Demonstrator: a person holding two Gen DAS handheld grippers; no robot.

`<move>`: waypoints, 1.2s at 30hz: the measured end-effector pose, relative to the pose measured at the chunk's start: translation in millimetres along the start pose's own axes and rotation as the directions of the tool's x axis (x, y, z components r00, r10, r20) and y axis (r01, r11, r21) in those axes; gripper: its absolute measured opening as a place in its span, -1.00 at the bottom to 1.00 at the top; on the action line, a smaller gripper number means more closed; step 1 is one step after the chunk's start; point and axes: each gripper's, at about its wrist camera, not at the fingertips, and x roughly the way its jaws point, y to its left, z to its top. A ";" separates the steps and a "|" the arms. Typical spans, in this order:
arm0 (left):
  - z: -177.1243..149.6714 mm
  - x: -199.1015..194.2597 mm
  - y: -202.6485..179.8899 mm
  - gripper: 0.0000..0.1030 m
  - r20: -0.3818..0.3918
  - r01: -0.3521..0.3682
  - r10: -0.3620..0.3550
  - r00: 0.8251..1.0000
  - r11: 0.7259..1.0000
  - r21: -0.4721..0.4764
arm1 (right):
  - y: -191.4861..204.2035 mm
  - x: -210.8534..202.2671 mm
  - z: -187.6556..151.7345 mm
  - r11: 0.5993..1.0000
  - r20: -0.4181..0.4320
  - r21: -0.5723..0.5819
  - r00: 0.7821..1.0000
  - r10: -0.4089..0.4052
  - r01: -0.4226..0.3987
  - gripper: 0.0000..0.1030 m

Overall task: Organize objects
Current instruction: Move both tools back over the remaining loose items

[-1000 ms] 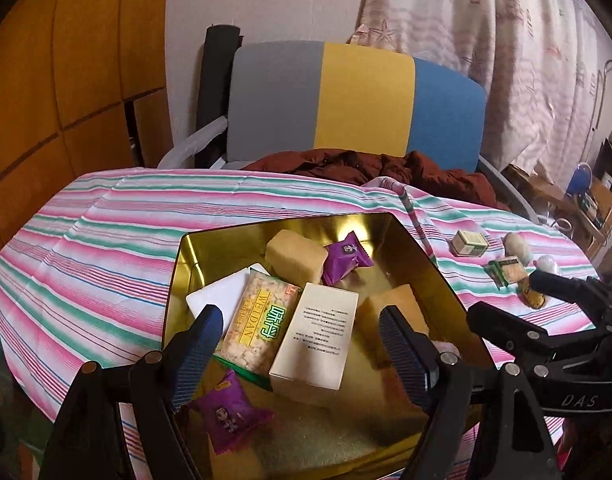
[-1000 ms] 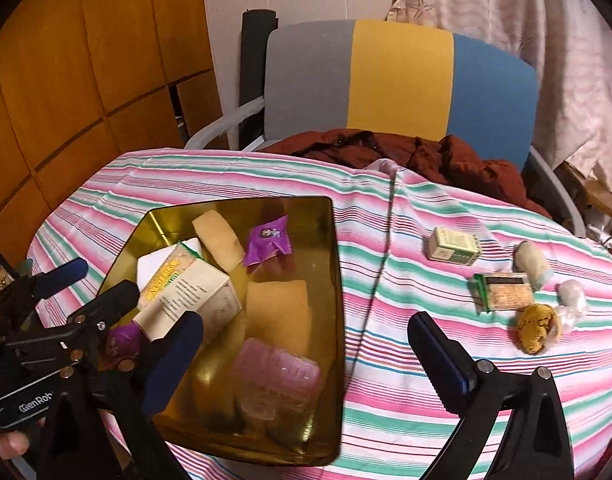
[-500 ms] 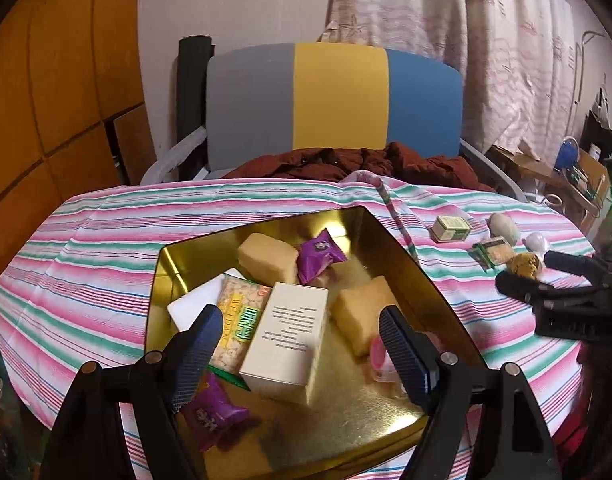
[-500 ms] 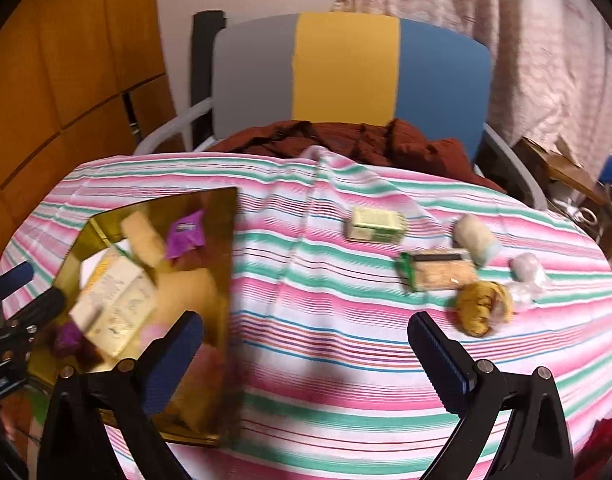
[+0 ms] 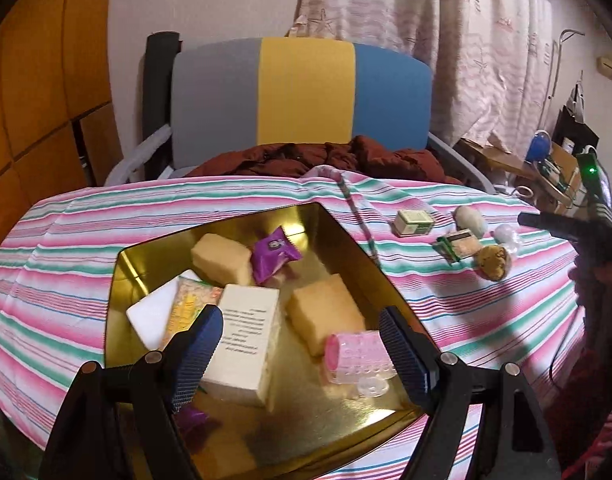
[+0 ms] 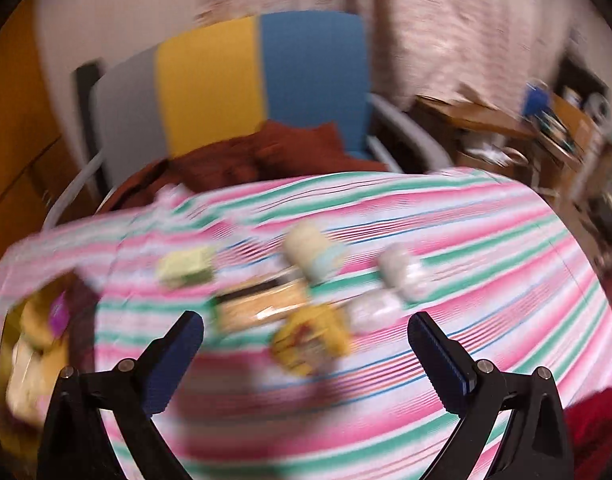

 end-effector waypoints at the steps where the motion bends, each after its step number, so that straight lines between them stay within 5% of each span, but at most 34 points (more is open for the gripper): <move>1: 1.2 1.2 -3.2 0.58 -0.004 0.010 -0.010 1.000 1.000 0.007 | -14.1 4.8 1.7 0.999 0.004 0.041 1.000 -0.011 0.011 0.99; 9: 13.8 18.2 -31.9 0.58 -0.038 0.043 -0.040 0.998 0.996 0.075 | -92.5 37.2 -11.0 0.912 -0.120 0.410 0.992 0.045 0.008 0.99; 24: 59.3 69.7 -108.6 0.60 -0.105 0.107 -0.076 0.992 0.937 0.332 | -79.4 49.3 -16.2 0.926 -0.178 0.374 0.977 0.118 -0.043 0.99; 36: 91.4 143.2 -151.7 0.64 -0.206 0.156 -0.056 0.977 0.845 0.512 | -79.4 42.1 -13.5 0.910 -0.145 0.398 0.972 0.184 -0.113 0.99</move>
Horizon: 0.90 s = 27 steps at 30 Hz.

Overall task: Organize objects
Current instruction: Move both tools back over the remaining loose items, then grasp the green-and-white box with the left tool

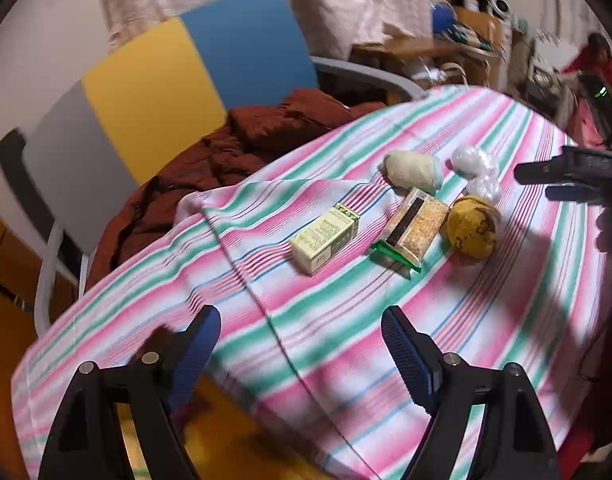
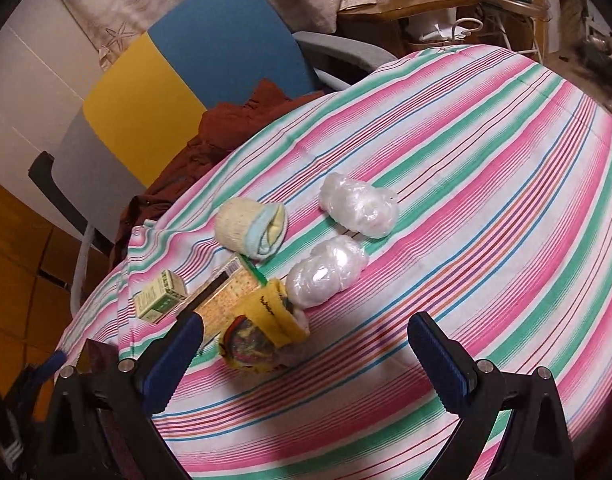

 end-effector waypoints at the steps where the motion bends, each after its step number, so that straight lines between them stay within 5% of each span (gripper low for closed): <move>1: 6.2 8.8 -1.4 0.64 -0.009 0.000 0.000 1.000 1.000 0.026 | -0.2 -0.8 -0.2 1.000 -0.001 -0.001 1.000 0.007 -0.007 0.99; 9: 36.7 62.3 -6.7 0.68 -0.076 0.032 -0.023 0.997 0.992 0.124 | 3.2 -0.3 -0.2 0.999 -0.015 -0.005 0.999 0.050 -0.050 0.99; 24: 58.4 129.8 -11.5 0.68 -0.144 0.090 -0.071 0.987 0.987 0.131 | 4.1 6.1 0.6 0.999 -0.043 -0.017 0.998 0.051 -0.052 0.99; 27: 56.2 136.9 -11.8 -0.07 -0.185 0.139 -0.121 0.975 0.986 0.089 | 3.1 8.1 0.9 0.999 -0.050 -0.018 0.998 0.040 -0.041 0.99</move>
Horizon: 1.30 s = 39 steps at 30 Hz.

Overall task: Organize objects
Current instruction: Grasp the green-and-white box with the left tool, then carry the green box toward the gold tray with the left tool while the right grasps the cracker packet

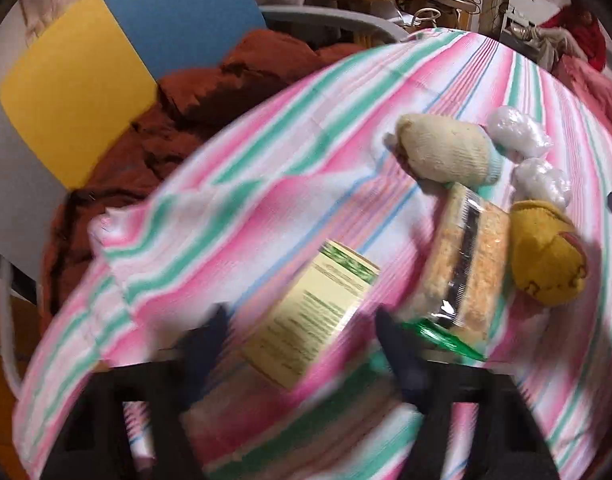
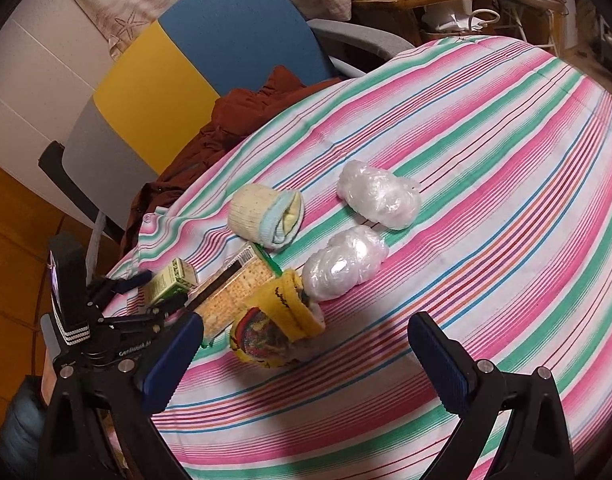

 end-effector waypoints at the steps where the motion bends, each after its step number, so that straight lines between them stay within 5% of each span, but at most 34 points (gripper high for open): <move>1: -2.9 3.9 -1.9 -0.18 -0.027 -0.022 0.022 0.999 1.000 -0.001 | -0.6 0.5 0.0 1.000 -0.002 0.001 1.000 -0.004 0.004 0.99; 4: -11.2 -1.8 -3.2 -0.36 -0.015 0.003 -0.004 1.000 1.000 -0.027 | -1.4 0.9 0.4 1.000 -0.001 -0.002 1.000 -0.015 0.015 0.99; 15: -49.9 -81.0 -2.4 -0.37 0.131 0.039 -0.018 0.991 0.986 -0.159 | -5.2 2.4 1.2 1.000 -0.002 0.015 1.000 -0.007 0.007 0.99; 25: -113.1 -203.5 5.9 -0.36 0.348 0.062 0.034 0.937 0.963 -0.261 | 10.8 17.7 -2.7 0.999 -0.039 -0.043 0.999 -0.001 -0.001 0.99; 28: -138.2 -228.8 10.6 -0.37 0.388 0.061 0.068 0.919 0.949 -0.310 | 22.4 11.3 -5.8 0.995 0.007 -0.095 1.000 -0.023 0.023 0.99; 32: -177.2 -244.5 19.4 -0.36 0.395 0.050 0.121 0.910 0.916 -0.397 | 50.3 6.9 -9.4 0.984 0.015 -0.174 0.999 0.052 -0.048 0.99; 35: -205.2 -244.9 23.7 -0.36 0.378 0.047 0.141 0.915 0.893 -0.447 | 68.5 13.0 -13.0 0.976 -0.061 -0.120 0.983 0.173 -0.179 0.98; 39: -232.5 -236.4 33.5 -0.36 0.357 0.079 0.132 0.925 0.850 -0.520 | 96.5 36.2 -16.2 0.969 -0.163 -0.028 0.958 0.237 -0.245 0.98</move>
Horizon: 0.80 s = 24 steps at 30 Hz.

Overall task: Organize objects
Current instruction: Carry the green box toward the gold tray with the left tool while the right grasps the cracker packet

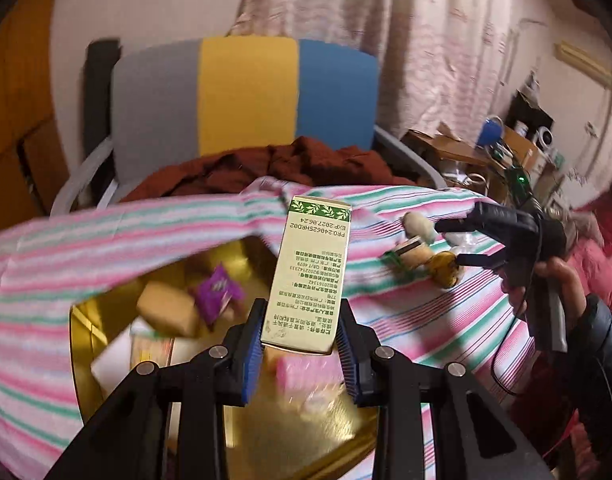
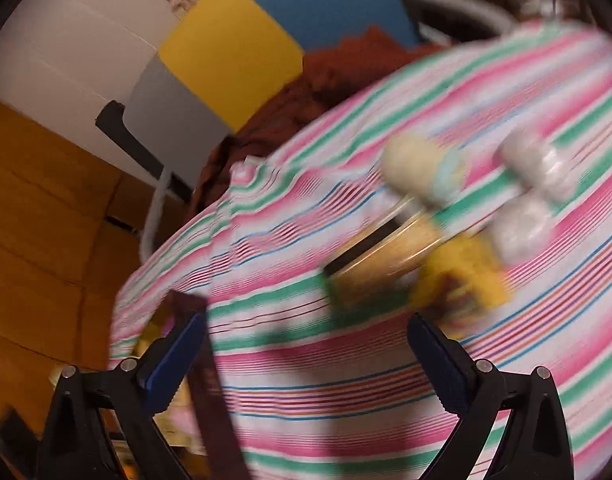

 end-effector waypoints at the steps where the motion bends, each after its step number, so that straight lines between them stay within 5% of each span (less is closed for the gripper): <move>1: -6.0 -2.1 5.1 -0.36 0.002 0.001 -0.001 1.000 1.000 -0.019 | 2.2 10.2 1.0 1.000 -0.020 0.023 1.000 -0.009 0.009 0.98; 6: -20.9 -12.1 23.4 -0.36 0.019 0.020 -0.018 1.000 0.997 -0.075 | -6.7 50.0 7.3 0.964 -0.025 0.154 0.976 -0.217 0.218 0.98; 13: -36.4 -16.0 45.0 -0.36 0.020 0.046 -0.044 0.999 0.990 -0.136 | -24.3 74.6 24.1 0.897 -0.012 0.256 0.929 -0.369 0.360 0.99; 15: -42.2 -17.4 49.4 -0.36 0.018 0.047 -0.045 0.999 0.989 -0.141 | -14.4 78.9 26.5 0.890 -0.015 0.184 0.907 -0.422 0.417 0.75; 17: -47.0 -18.0 52.0 -0.36 0.016 0.045 -0.044 0.999 0.989 -0.143 | -7.1 78.4 23.3 0.878 0.001 0.097 0.882 -0.471 0.468 0.21; 19: -52.0 -17.1 54.0 -0.36 0.008 0.039 -0.038 0.999 0.988 -0.149 | -2.6 78.5 17.5 0.881 -0.002 0.032 0.882 -0.472 0.472 0.03; 24: -64.5 -14.6 66.1 -0.36 -0.010 0.020 -0.022 1.000 0.981 -0.193 | 9.1 70.4 -14.6 0.902 -0.021 -0.115 0.907 -0.420 0.415 -0.03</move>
